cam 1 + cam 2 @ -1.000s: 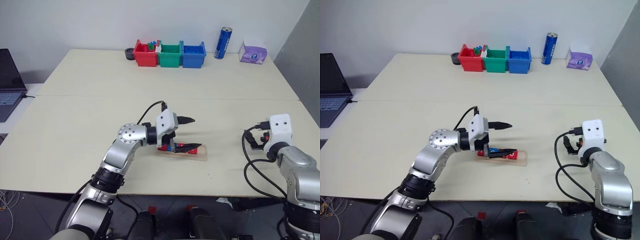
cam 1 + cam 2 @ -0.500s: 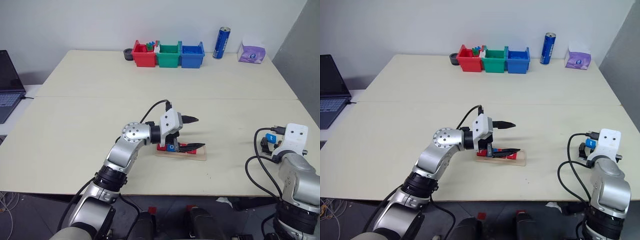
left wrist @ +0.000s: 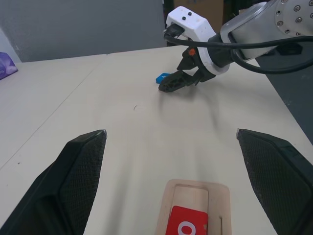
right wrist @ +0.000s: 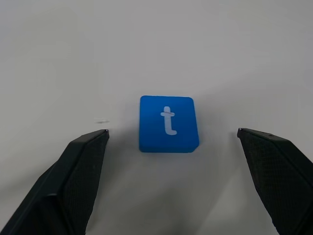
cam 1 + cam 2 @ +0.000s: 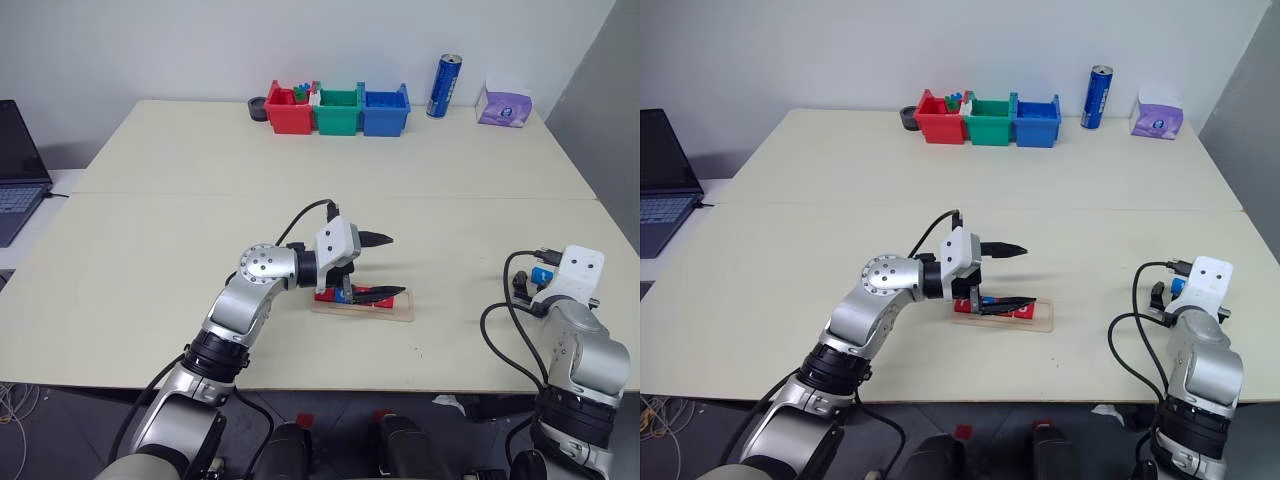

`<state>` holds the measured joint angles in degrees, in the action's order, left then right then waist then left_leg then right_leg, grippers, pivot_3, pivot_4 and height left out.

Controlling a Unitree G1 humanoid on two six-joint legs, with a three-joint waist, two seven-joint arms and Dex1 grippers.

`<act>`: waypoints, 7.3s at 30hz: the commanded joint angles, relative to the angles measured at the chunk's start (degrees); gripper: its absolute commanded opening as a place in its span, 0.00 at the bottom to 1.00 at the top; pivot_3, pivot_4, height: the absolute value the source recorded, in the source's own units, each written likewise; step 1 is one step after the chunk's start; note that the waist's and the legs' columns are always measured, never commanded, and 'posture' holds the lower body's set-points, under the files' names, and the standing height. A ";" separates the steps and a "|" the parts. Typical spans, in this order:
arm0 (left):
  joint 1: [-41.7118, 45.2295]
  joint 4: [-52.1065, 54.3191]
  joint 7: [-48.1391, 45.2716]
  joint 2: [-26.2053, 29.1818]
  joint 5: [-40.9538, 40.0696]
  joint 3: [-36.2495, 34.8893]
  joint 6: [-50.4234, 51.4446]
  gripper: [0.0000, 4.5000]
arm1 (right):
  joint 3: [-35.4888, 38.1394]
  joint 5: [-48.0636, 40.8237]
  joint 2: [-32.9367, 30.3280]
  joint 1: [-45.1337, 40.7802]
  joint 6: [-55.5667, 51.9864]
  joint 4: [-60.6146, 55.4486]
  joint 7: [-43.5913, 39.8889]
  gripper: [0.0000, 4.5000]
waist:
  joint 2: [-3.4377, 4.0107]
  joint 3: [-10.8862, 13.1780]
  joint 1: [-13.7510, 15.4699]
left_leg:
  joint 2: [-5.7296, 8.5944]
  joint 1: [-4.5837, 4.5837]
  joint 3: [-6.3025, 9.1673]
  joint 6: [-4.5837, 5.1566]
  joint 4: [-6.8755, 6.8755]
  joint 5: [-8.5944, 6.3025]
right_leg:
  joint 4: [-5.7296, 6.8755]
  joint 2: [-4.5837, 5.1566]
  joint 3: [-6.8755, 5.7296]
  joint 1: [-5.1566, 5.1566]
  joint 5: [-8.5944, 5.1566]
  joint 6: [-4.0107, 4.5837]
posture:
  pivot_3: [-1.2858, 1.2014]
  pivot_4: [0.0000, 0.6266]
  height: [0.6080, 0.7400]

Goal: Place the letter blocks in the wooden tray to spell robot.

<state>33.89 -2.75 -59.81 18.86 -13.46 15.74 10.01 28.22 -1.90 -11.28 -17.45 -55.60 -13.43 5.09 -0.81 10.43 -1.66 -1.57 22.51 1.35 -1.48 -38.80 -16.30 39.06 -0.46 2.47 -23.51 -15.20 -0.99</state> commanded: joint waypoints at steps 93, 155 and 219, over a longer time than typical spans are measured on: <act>-4.05 3.01 -13.27 10.83 -5.67 -5.18 -2.79 1.00 | -33.17 -11.65 -32.03 -5.25 43.45 26.05 -74.65 0.99 | -0.08 0.11 -0.04 | -0.06 0.08 0.01 0.08 0.00 -0.05 | -0.07 -0.04 -0.11 -0.09 -0.05 0.01 | 0.52 0.24 1.00; -7.23 6.25 -13.06 15.18 -6.72 -7.73 -0.80 1.00 | -39.57 -9.49 -27.23 -9.11 40.38 18.56 -74.79 0.77 | -0.07 0.11 0.06 | -0.06 0.06 0.07 0.07 -0.07 -0.04 | 0.00 0.00 -0.14 -0.06 -0.04 0.02 | 0.52 0.24 1.00; -7.49 5.61 -11.84 15.30 -6.24 -8.00 -1.53 1.00 | -35.32 -11.40 -28.62 -6.61 40.05 15.88 -72.64 0.01 | -0.07 0.11 0.04 | -0.06 0.03 0.06 0.07 -0.08 -0.04 | 0.03 0.00 -0.13 -0.04 -0.04 0.03 | 0.52 0.24 1.00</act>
<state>26.29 1.64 -71.85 33.56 -19.10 9.29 9.50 -9.95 -11.69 -38.44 -23.64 -14.66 5.61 -67.39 -0.87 10.54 -1.62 -1.63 22.54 1.41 -1.40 -38.89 -16.34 39.09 -0.45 2.34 -23.55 -15.23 -0.96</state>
